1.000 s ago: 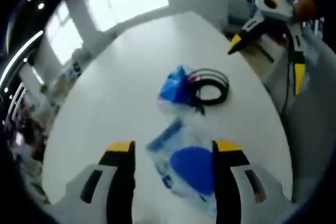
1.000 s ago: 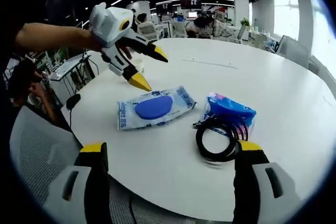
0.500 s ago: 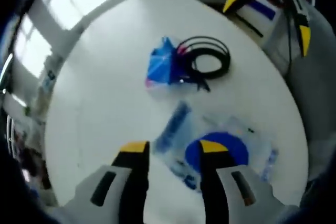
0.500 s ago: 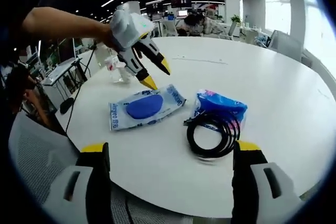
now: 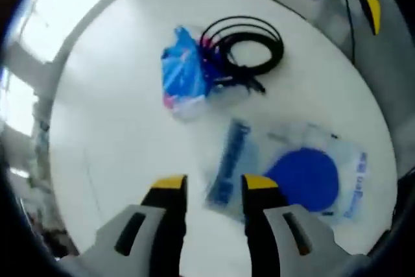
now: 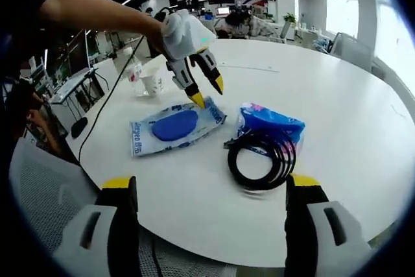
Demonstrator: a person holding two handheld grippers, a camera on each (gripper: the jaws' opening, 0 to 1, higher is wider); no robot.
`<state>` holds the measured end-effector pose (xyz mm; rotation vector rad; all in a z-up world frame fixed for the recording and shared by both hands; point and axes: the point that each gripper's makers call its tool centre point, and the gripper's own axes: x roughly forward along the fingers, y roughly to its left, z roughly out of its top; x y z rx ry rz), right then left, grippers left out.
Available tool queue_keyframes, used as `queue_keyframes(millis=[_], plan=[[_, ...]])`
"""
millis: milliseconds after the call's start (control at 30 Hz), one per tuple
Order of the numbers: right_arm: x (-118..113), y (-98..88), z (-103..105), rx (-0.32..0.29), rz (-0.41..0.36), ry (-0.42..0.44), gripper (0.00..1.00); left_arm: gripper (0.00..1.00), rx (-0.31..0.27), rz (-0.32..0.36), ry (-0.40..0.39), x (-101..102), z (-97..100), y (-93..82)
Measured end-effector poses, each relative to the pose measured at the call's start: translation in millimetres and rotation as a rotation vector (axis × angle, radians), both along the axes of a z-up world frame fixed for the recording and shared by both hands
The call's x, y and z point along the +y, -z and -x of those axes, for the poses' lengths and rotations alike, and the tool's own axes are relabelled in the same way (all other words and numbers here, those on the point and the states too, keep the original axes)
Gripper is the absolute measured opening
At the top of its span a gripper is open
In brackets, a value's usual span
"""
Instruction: Arrange the tabletop items into an orderly group along one side of the table until the central work area is clear of visible clutter.
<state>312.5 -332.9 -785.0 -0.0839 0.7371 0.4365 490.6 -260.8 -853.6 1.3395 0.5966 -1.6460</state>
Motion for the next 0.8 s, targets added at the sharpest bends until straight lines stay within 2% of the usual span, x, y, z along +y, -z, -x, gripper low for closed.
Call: queue_keyframes(millis=[33, 133, 167, 200, 267, 300, 333, 367, 433, 467, 600, 733, 800], plan=[[-0.3, 0.7, 0.0, 0.002, 0.001, 0.001, 0.94, 0.26, 0.009, -0.023, 0.015, 2.7, 2.6, 3.3], [-1.3, 1.5, -0.4, 0.003, 0.002, 0.006, 0.94, 0.20, -0.015, -0.090, 0.041, 12.6, 1.7, 18.0], [-1.9, 1.5, -0.6, 0.003, 0.003, 0.010, 0.94, 0.15, 0.041, -0.080, 0.052, 10.2, 11.6, 18.3], [-2.4, 1.8, -1.2, 0.003, 0.003, 0.013, 0.94, 0.16, 0.006, -0.056, 0.015, 6.7, 2.1, 15.3], [-3.0, 2.1, -2.2, 0.002, 0.000, 0.018, 0.93, 0.14, 0.030, -0.060, 0.004, 9.9, 4.3, 14.5], [-3.1, 2.8, -2.4, 0.003, 0.001, 0.017, 0.93, 0.13, 0.022, -0.044, -0.033, 8.2, 1.7, 15.6], [-3.1, 3.3, -2.4, 0.004, 0.002, 0.016, 0.92, 0.07, 0.016, -0.043, -0.076, 9.8, 0.4, 16.2], [-3.2, 3.5, -2.5, 0.004, 0.005, 0.015, 0.92, 0.05, 0.016, -0.062, -0.071, 13.2, 1.8, 18.0], [-2.8, 3.3, -3.0, 0.000, 0.003, 0.013, 0.92, 0.04, -0.001, -0.041, -0.079, 11.3, 2.8, 16.8], [-2.4, 3.7, -2.9, 0.000, 0.001, 0.012, 0.92, 0.04, -0.023, -0.053, -0.082, 13.4, 2.2, 16.9], [-1.3, 4.2, -2.5, -0.001, 0.001, 0.005, 0.91, 0.00, -0.045, -0.065, -0.100, 16.3, 1.1, 14.9], [-0.4, 2.4, -2.5, -0.010, -0.001, 0.004, 0.91, 0.00, -0.026, -0.073, -0.175, 21.4, 1.0, 8.9], [0.4, 1.7, -2.3, -0.013, -0.005, 0.003, 0.91, 0.00, 0.024, -0.085, -0.258, 26.5, 5.7, 7.0]])
